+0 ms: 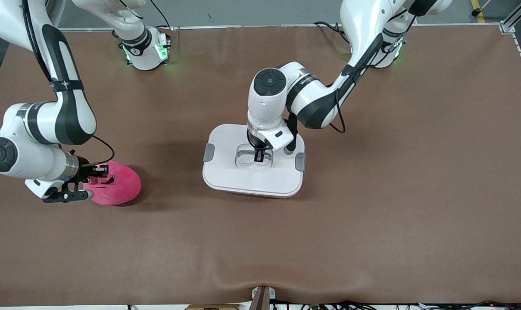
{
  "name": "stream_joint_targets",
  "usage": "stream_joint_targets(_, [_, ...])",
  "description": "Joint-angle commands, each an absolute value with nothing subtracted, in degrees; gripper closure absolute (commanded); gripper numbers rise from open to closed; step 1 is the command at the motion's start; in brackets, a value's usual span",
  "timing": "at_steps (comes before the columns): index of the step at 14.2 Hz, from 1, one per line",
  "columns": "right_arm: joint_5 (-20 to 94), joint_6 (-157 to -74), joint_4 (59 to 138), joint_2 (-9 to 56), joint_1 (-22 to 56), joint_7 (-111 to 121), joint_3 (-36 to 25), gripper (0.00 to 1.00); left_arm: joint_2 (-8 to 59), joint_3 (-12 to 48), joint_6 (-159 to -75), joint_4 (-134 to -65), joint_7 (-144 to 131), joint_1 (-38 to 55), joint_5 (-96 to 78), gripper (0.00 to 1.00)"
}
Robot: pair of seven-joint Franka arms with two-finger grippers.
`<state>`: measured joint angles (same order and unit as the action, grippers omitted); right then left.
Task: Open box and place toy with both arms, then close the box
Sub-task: 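Lift the white lid off the pink box with the left gripper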
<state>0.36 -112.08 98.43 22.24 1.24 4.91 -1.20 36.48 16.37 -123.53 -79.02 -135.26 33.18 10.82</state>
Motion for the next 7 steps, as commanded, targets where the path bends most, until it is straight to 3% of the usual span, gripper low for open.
stream_joint_targets(1, [0.71,-111.53,95.99,21.97,1.67,4.92,-0.79,1.00,33.23,16.00,-120.60,-78.93,-136.41,33.31,8.97,1.00])
stream_joint_targets(7, [-1.40,-98.19,83.69,21.62,5.00,10.55,-0.79,1.00,26.12,16.17,-112.07,-79.10,-127.91,29.45,8.79,1.00])
